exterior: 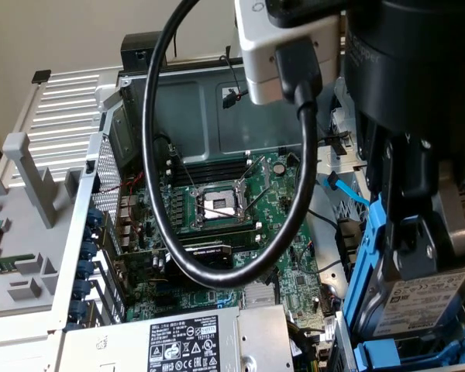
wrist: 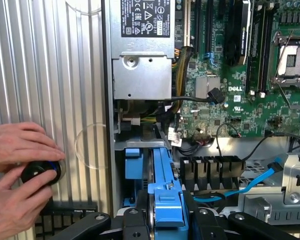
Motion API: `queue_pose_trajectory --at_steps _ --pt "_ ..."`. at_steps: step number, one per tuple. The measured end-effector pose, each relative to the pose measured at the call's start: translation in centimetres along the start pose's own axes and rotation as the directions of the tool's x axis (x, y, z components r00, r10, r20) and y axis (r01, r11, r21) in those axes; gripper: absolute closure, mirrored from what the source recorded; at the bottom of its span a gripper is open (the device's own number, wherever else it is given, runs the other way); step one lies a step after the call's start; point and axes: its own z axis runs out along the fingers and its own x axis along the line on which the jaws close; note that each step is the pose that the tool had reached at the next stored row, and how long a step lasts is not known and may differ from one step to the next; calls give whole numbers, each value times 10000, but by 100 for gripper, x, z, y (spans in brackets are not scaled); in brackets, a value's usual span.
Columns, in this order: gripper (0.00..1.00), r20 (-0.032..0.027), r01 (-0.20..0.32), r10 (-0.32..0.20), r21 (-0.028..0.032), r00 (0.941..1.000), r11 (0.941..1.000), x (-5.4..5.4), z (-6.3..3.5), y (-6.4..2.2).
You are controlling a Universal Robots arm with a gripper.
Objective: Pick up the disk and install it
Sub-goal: 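Insert the disk into the insertion slot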
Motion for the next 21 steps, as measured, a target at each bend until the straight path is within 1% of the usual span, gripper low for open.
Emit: queue_pose_trajectory --at_steps 4,11,21 --pt "63 0 0 0 1 10000 10000 0 9 1" --pt "63 0 1 -1 1 10000 10000 3 59 9" --pt "63 0 1 -1 0 10000 10000 5 107 17"
